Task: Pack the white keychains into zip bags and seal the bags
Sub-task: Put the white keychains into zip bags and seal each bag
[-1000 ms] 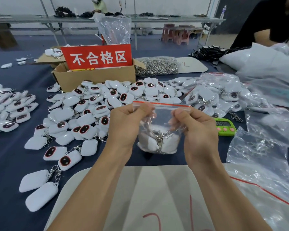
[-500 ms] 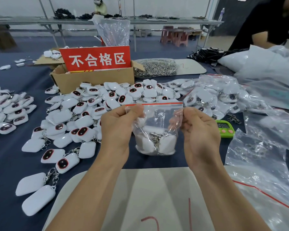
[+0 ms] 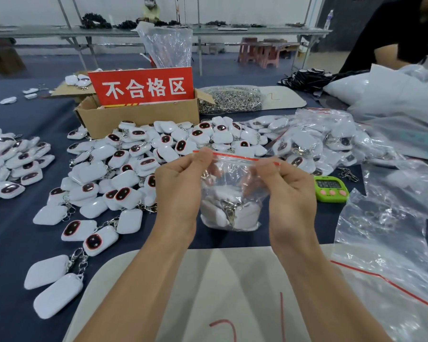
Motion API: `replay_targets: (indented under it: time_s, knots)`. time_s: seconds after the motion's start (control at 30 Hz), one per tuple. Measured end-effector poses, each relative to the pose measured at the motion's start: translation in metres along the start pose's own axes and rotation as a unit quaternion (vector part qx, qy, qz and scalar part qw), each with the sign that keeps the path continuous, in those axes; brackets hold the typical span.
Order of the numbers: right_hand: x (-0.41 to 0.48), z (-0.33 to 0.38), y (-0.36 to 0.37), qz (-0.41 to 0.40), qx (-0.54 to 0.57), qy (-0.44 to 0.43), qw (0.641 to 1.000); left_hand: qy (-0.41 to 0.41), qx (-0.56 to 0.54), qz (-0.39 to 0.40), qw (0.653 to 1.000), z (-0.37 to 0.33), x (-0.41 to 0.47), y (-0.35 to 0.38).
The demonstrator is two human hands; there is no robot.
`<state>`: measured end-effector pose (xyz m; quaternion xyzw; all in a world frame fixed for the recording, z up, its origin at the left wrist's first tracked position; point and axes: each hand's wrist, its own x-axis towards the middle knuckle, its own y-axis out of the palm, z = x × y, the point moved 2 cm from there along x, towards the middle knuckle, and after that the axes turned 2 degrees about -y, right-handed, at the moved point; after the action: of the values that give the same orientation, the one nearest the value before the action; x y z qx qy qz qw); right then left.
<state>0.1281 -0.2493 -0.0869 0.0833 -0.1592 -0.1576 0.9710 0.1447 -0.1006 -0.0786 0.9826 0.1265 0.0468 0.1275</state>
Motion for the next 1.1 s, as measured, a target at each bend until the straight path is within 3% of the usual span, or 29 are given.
replay_targets:
  time_s: [0.23, 0.37, 0.5, 0.67, 0.77, 0.9, 0.97, 1.1]
  knots:
    - [0.005, -0.006, -0.002, 0.016, -0.03, 0.024, 0.999, -0.012, -0.025, -0.032, 0.999, 0.0, -0.002, 0.003]
    - [0.004, -0.009, -0.001, 0.016, 0.015, 0.05, 0.999, 0.01, -0.002, -0.015, 1.0, -0.001, -0.002, 0.001]
    - [0.007, -0.012, -0.004, 0.068, 0.012, 0.079, 0.995, 0.013, 0.002, -0.029, 1.0, 0.002, 0.003, -0.003]
    - [0.008, -0.016, -0.005, 0.033, 0.006, 0.065, 0.997, 0.005, -0.018, -0.029, 0.999, 0.011, 0.006, -0.005]
    - [0.008, -0.019, -0.005, 0.0, 0.035, 0.069, 0.997, -0.015, 0.014, 0.069, 0.997, 0.014, 0.011, -0.006]
    - [0.016, -0.02, -0.013, -0.012, 0.064, 0.097, 0.993, -0.077, 0.122, 0.249, 0.958, 0.023, 0.012, -0.009]
    - [0.017, -0.023, -0.013, 0.052, 0.029, 0.127, 0.99, -0.1, 0.096, 0.233, 0.963, 0.03, 0.012, -0.01]
    - [0.007, -0.032, -0.006, 0.186, -0.031, 0.191, 0.963, -0.114, 0.053, 0.096, 0.987, 0.034, 0.011, -0.009]
